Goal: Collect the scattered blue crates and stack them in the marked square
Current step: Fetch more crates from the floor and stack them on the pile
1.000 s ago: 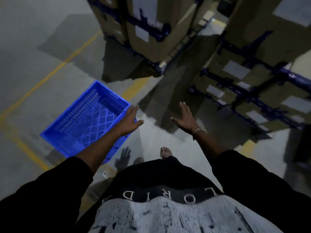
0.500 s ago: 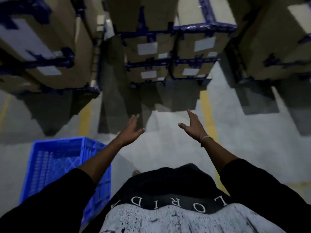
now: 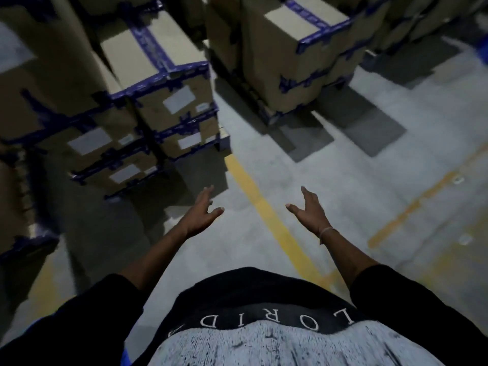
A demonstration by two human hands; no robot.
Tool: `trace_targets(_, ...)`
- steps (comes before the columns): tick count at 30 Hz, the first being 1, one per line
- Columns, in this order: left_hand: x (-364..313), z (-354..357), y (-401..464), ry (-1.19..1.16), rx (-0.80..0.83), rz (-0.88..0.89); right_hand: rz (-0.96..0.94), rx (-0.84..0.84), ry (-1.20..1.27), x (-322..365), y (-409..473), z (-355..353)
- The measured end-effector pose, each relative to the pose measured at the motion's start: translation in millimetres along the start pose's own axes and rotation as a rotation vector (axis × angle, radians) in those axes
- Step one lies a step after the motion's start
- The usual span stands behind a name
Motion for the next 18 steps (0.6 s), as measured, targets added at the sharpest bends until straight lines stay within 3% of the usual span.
trace_targets(8,-117.7,83.8,110.5,0.079,0.192,0.167,0.126,-0.174,0.096,-62.3,40.0,-114.8)
trace_targets(18,-230.1,160.9,271.9,0.15,0.368,0.311,0.308,-0.331,0.21,-121.2,127.2,-199.8)
Point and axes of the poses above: each hand's wrist, its own y-axis towards the middle knuckle, its own z-axis out of the palm, x = y × z, the point moved 7 cm from there along y, towards the middle knuckle, and after that the axes turned 5 degrees about -x, right-handed, at the moved point
